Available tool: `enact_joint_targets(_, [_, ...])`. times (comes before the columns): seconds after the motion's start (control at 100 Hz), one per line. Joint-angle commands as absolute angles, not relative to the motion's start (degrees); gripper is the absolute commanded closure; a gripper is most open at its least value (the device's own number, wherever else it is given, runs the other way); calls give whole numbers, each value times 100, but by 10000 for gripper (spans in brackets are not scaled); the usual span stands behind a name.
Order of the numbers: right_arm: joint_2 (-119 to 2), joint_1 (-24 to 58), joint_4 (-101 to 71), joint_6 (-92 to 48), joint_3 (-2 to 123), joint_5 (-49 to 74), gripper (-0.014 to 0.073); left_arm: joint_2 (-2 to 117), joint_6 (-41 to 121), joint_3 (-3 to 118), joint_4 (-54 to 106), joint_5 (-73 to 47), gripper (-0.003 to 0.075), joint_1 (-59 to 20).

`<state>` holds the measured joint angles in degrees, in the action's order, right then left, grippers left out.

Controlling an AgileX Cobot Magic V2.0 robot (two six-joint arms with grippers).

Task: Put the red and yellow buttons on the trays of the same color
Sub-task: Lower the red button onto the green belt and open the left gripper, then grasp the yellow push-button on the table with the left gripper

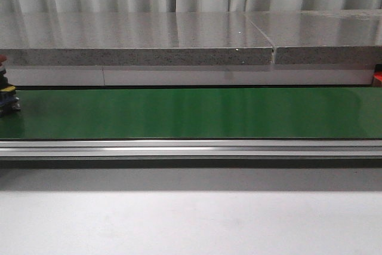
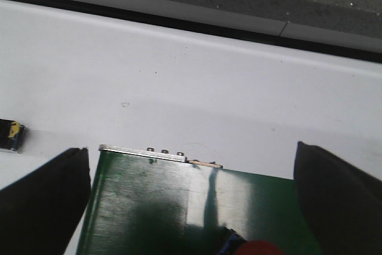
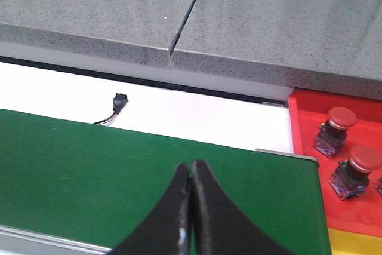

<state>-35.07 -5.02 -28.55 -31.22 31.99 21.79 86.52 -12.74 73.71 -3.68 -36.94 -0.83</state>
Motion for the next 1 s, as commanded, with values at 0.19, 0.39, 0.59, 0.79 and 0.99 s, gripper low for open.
enact_joint_targets(0.19, [-3483, -507, -2910, -3154, 3346, 1843, 660, 8661, -1256, 7576, -408, -3561, 50, 841])
enact_joint_targets(0.39, [-3483, -507, -2910, -3154, 3346, 1843, 660, 9130, -1256, 7576, -408, -3517, 50, 1432])
enact_joint_targets(0.59, [-3483, -507, -2910, -3154, 3346, 1843, 660, 9694, -1256, 7576, -397, -3357, 50, 1811])
enact_joint_targets(0.79, [-3483, -507, -2910, -3154, 3346, 1843, 660, 10206, -1256, 7612, -240, -2960, 50, 2141])
enact_joint_targets(0.99, [-3483, -507, -2910, -3154, 3346, 1843, 660, 10738, -1256, 7971, -227, -2934, 50, 2199])
